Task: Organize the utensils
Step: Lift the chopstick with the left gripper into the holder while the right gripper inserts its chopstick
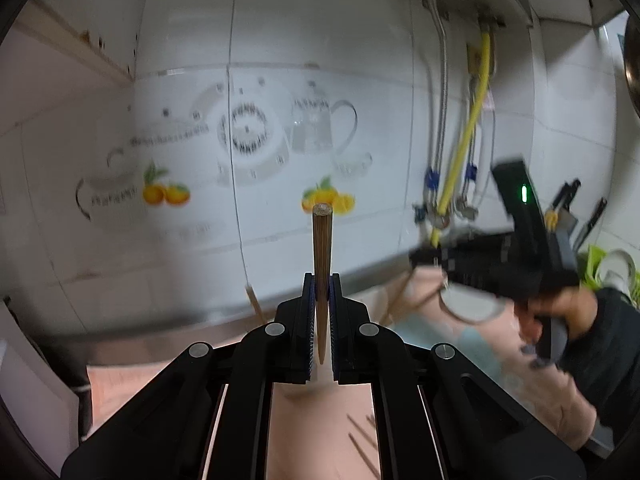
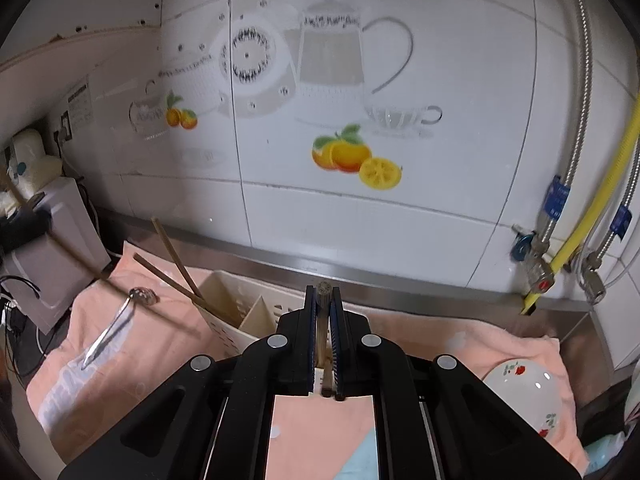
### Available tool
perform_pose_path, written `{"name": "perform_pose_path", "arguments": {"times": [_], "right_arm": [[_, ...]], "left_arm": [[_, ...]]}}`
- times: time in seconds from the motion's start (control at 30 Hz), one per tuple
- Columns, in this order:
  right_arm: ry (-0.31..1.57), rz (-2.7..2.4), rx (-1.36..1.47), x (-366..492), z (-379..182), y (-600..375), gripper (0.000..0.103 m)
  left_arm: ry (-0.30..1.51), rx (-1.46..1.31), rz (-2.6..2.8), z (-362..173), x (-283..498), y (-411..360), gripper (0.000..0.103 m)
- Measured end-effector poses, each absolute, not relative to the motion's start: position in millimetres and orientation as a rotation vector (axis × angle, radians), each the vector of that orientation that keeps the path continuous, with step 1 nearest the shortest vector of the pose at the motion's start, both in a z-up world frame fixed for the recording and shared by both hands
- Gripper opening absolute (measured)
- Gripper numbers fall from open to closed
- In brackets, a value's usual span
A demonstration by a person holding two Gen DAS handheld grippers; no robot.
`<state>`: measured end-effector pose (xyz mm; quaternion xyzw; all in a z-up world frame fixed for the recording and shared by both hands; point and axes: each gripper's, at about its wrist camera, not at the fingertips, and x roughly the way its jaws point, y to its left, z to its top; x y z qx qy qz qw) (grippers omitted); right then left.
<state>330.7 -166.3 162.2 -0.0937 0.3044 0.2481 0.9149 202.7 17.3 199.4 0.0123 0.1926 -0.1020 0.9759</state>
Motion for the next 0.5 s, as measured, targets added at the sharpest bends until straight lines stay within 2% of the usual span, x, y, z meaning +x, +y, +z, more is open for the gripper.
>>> {"name": "perform_pose_path", "arguments": {"times": [0.2,0.5], "right_arm": [[0.646,0.516,-0.211,331.8,151.2,-164.5,0.006],[0.649,0.521,-0.219,332.0,147.2,-165.2,0.006]], "left_arm": [[0.374,-0.001,-0.174,203.6,229.7,18.2,0.005],[0.461,-0.059,-0.162,171.6,268.5,23.2,0.005]]}}
